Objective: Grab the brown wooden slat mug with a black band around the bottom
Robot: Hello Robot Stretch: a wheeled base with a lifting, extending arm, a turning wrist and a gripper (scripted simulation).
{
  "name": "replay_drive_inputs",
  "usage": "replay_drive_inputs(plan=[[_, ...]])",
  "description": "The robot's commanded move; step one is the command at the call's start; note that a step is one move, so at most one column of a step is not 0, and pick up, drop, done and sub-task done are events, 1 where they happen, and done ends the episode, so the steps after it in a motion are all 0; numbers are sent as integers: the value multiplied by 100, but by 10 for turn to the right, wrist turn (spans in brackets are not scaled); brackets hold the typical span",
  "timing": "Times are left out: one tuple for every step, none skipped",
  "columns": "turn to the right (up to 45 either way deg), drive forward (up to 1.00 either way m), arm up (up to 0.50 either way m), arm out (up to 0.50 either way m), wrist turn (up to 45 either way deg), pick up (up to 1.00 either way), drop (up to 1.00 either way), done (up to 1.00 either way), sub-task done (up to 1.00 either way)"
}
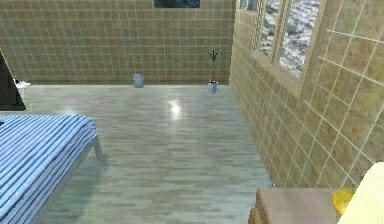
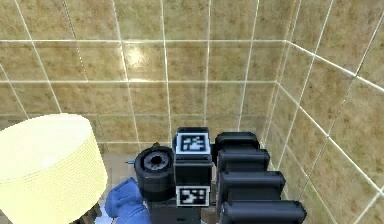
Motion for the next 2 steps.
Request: replay_drive_inputs(plan=[[0, 0, 0, 0, 210, 0, 0, 0, 0], [0, 0, -22, 0, 0, 0, 0, 0, 0]])
